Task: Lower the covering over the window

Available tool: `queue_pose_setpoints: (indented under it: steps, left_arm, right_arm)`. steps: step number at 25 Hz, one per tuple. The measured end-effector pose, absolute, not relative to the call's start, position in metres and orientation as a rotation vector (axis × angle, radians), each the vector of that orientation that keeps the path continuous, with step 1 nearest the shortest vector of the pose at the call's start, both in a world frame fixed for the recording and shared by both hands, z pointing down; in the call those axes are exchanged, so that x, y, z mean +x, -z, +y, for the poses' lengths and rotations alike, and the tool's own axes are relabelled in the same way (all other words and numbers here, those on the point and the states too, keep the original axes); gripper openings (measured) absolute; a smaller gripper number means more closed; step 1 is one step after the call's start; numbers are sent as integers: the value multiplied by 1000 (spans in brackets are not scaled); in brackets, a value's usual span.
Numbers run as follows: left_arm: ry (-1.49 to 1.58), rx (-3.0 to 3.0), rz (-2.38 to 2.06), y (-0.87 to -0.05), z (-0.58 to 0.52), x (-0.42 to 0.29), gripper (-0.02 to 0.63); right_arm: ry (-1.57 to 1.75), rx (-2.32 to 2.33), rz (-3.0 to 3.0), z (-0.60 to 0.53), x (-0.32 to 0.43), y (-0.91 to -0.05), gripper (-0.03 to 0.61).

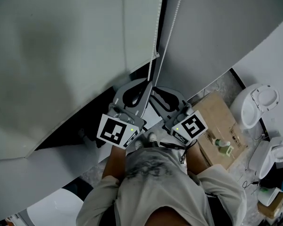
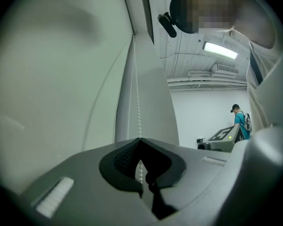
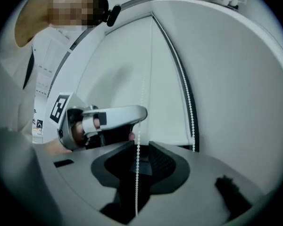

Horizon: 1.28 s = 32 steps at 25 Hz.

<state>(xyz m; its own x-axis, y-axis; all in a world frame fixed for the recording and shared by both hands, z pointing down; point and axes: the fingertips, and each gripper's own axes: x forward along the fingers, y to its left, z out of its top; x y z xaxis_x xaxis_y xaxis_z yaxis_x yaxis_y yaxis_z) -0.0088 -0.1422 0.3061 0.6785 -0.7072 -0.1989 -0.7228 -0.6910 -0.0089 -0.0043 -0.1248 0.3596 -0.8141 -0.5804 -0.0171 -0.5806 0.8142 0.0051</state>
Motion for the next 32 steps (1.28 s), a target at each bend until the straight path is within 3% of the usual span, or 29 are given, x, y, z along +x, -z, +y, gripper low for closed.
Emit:
queue_pose_setpoints:
  steps: [32]
  left_arm:
    - [-91, -2907, 1284, -400, -145, -14, 9]
  right_arm:
    - [-40, -988, 2949, -122, 1, -345, 101]
